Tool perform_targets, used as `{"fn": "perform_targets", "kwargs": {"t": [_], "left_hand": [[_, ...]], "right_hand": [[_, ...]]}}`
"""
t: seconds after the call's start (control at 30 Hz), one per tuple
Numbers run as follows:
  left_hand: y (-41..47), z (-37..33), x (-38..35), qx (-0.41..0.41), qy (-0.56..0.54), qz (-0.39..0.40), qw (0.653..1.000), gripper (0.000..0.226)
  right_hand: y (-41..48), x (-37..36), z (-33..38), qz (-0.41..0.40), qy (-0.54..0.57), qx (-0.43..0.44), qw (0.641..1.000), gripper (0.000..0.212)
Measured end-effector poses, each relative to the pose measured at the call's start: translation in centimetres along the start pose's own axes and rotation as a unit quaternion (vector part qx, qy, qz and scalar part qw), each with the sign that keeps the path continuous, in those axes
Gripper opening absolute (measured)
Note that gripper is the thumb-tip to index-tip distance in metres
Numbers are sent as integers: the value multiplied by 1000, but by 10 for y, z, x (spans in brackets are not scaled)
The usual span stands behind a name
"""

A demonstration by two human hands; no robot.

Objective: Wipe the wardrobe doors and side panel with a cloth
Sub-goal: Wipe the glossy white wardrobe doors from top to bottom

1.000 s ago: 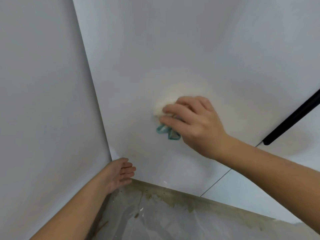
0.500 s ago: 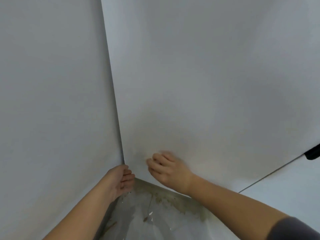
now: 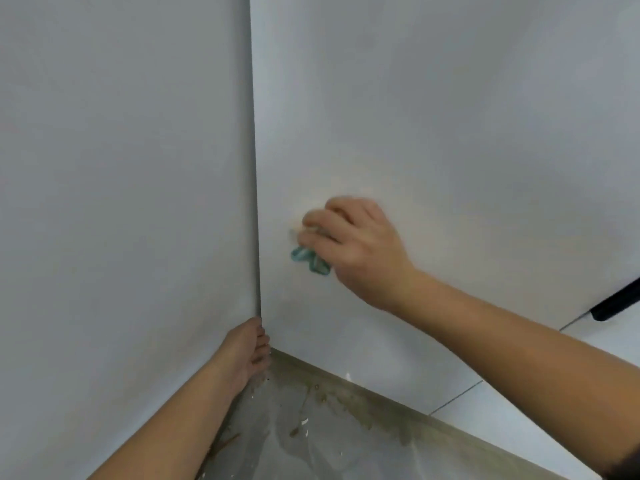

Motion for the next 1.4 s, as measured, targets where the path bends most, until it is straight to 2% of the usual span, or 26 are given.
{"fn": "perform_targets", "kwargs": {"t": [0.07, 0.1, 0.17, 0.27, 0.33, 0.43, 0.57, 0.63, 0.73, 0.87, 0.97, 1.03, 1.07, 1.13, 1.2, 1.27, 1.33, 1.4], "left_hand": [[-5, -12, -4, -10, 6, 9, 1000, 29], [-7, -18, -6, -16, 6, 10, 1000, 27], [-9, -26, -9, -26, -5, 7, 1000, 25], [-9, -31, -14, -28, -18, 19, 999, 23], [-6, -29, -13, -28, -27, 19, 999, 25], [-5, -20, -8, -22, -25, 9, 999, 26], [-4, -1, 6, -2, -16, -5, 1000, 32], [-3, 1, 12, 5, 2, -14, 1000, 30], [-7, -4, 6, 6, 24, -12, 1000, 30], [-24, -12, -30, 1, 50, 47, 998, 28], [-44, -24, -61, -21, 58, 96, 993, 29], [-56, -33, -78, -35, 55, 129, 989, 27], [-60, -36, -85, -43, 58, 140, 987, 26], [-71, -44, -98, -58, 72, 153, 984, 24], [-81, -52, -107, -69, 89, 148, 983, 23], [-93, -59, -112, -77, 105, 147, 980, 22], [-108, -73, -117, -85, 125, 149, 977, 23], [-130, -94, -121, -92, 138, 139, 976, 22]], "right_hand": [[45, 49, -34, -105, -40, -57, 992, 25], [59, 62, -46, -130, -58, -81, 986, 26], [69, 66, -50, -145, -70, -106, 981, 26], [42, 33, -23, -137, -68, -83, 985, 18], [15, -3, 2, -89, -43, -49, 994, 16], [-42, -70, 42, 60, -16, 20, 998, 11], [-129, -138, 90, 291, 7, 124, 949, 9], [-145, -134, 88, 331, 16, 151, 931, 10], [-128, -84, 55, 291, 22, 120, 949, 11], [-65, 25, -8, 104, -15, 8, 994, 27], [-50, 82, -49, -8, -62, -102, 993, 27], [-68, 84, -49, -20, -59, -120, 991, 19], [-85, 70, -38, 9, -49, -95, 994, 15], [-131, 32, -8, 121, -23, -9, 992, 11], [-171, 1, 14, 260, 6, 65, 963, 21], [-186, -15, 25, 339, 27, 92, 936, 30], [-166, -7, 17, 368, 68, 11, 927, 24], [-128, 18, -2, 324, 164, -120, 924, 36]]}}
Point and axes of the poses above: each hand's wrist, its own y-axis towards the middle knuckle, its own x-axis out of the back of the hand, z = x × y, the point moved 6 cm from there along y, towards the middle knuckle, and after that the axes turned 6 degrees about z, right-handed, at the moved point
